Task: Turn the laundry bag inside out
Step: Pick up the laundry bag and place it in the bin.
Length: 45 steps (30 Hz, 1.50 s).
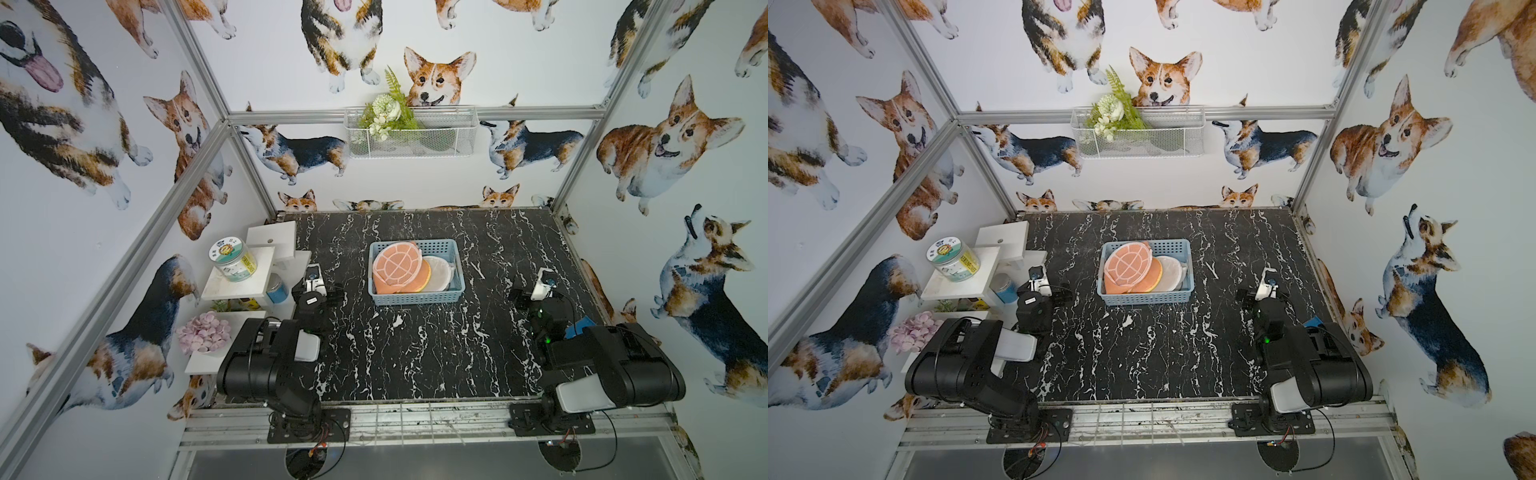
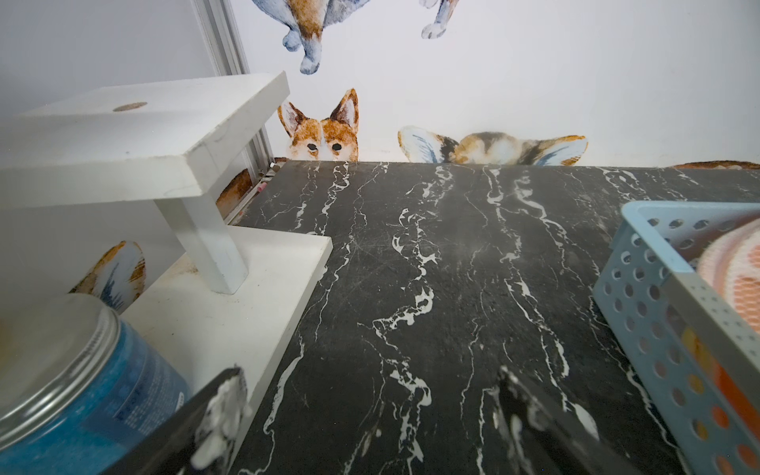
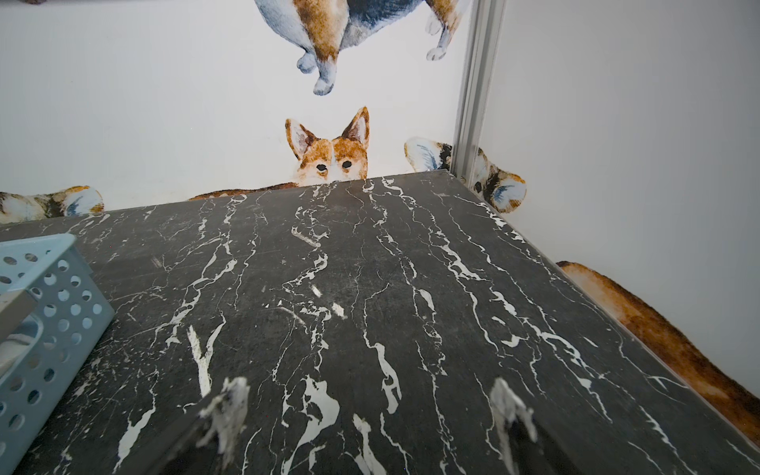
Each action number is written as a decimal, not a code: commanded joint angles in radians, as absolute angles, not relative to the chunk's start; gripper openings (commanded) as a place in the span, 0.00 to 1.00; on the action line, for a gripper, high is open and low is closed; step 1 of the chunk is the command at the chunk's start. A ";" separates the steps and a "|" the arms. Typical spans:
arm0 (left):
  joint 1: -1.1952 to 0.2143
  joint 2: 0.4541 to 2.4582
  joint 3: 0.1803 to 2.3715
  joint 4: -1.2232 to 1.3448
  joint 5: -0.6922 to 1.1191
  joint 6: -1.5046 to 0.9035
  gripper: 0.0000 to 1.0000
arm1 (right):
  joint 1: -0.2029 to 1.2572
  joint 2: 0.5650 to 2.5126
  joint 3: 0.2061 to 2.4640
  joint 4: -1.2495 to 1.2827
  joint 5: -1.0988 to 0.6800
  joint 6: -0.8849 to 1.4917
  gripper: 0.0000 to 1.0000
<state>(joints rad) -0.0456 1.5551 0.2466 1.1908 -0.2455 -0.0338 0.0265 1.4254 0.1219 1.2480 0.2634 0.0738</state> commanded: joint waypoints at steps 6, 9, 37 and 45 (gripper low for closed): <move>-0.043 1.413 0.336 0.954 -0.318 -0.062 1.00 | 0.092 1.289 0.233 0.974 0.392 0.064 1.00; -0.043 1.370 0.340 0.920 -0.323 -0.061 1.00 | 0.092 1.241 0.301 0.798 0.440 0.139 1.00; -0.104 1.295 0.708 0.605 0.140 -0.833 1.00 | 0.048 1.182 0.565 0.304 -0.009 0.492 0.90; -0.218 1.179 0.802 0.275 0.259 -0.710 1.00 | 0.301 1.223 0.753 0.133 -0.057 0.338 0.87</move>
